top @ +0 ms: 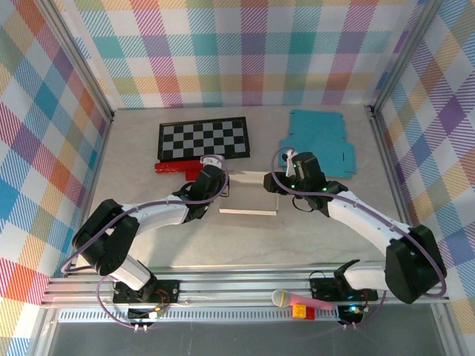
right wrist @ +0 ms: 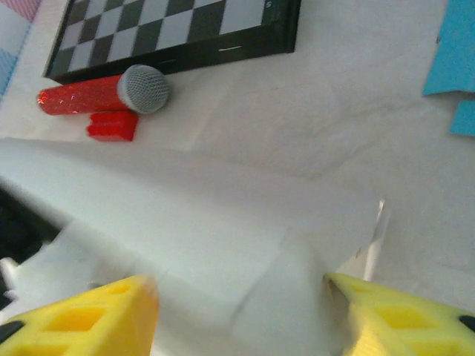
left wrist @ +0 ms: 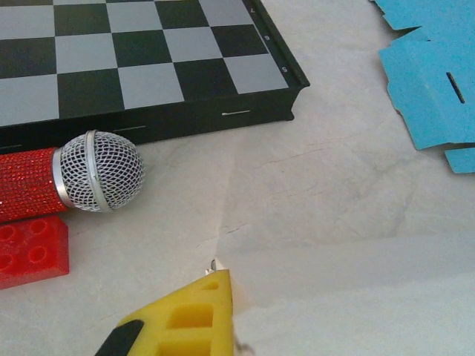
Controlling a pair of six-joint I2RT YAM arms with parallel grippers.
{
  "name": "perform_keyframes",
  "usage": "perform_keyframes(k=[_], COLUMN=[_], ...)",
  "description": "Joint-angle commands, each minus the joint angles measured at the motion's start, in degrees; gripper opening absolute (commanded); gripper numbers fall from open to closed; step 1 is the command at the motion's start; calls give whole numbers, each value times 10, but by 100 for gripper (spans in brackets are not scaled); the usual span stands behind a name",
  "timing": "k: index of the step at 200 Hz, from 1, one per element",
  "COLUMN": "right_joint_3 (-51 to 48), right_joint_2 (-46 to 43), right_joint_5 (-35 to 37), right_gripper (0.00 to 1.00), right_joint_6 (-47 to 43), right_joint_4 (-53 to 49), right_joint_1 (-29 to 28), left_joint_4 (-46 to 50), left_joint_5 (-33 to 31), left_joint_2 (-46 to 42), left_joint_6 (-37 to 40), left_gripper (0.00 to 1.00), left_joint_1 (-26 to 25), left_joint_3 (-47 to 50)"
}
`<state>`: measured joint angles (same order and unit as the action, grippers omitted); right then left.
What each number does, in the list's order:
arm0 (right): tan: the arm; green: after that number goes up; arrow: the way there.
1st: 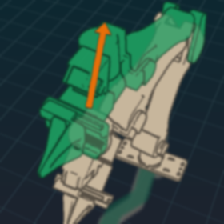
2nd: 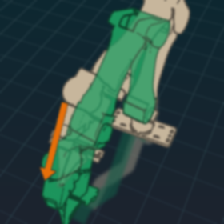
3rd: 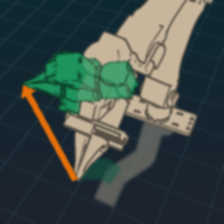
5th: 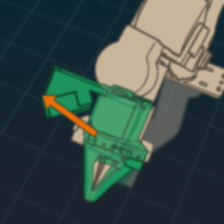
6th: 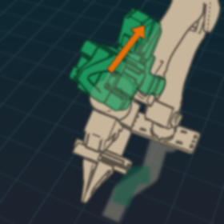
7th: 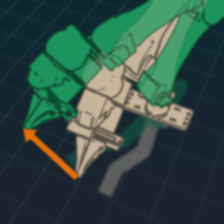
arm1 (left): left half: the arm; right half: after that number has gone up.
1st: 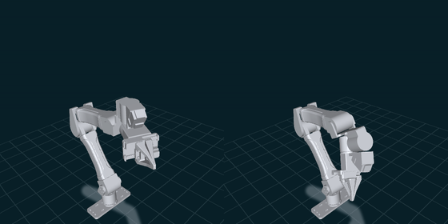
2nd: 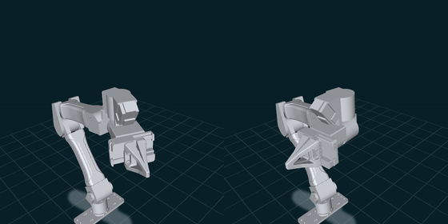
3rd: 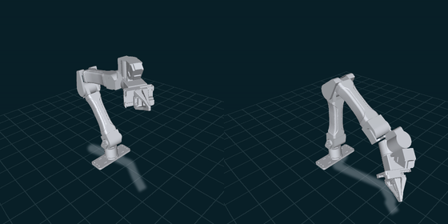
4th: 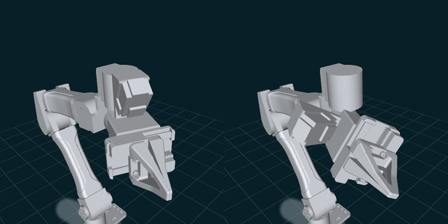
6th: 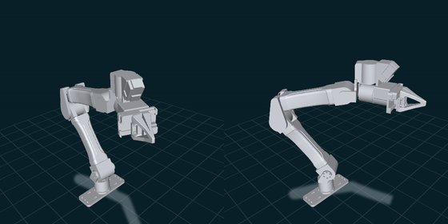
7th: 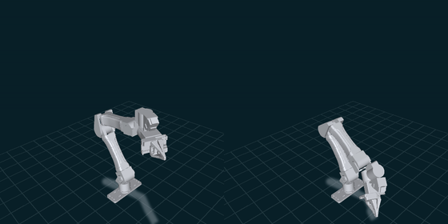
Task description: Fold the paper box
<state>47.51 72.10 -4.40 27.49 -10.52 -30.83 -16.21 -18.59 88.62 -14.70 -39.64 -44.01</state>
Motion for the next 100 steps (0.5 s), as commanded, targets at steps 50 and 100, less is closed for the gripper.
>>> perform_keyframes(k=[50, 100], right_joint_3=[149, 329], right_joint_2=[-66, 3], right_joint_5=[-106, -70], right_gripper=[79, 78], right_joint_6=[105, 80], right_joint_4=[-286, -406], right_joint_1=[-3, 111], left_joint_4=[-23, -17], left_joint_5=[0, 2], left_joint_2=[-2, 0], left_joint_6=[10, 22], left_gripper=[0, 0], left_joint_1=[-13, -13], left_joint_3=[2, -10])
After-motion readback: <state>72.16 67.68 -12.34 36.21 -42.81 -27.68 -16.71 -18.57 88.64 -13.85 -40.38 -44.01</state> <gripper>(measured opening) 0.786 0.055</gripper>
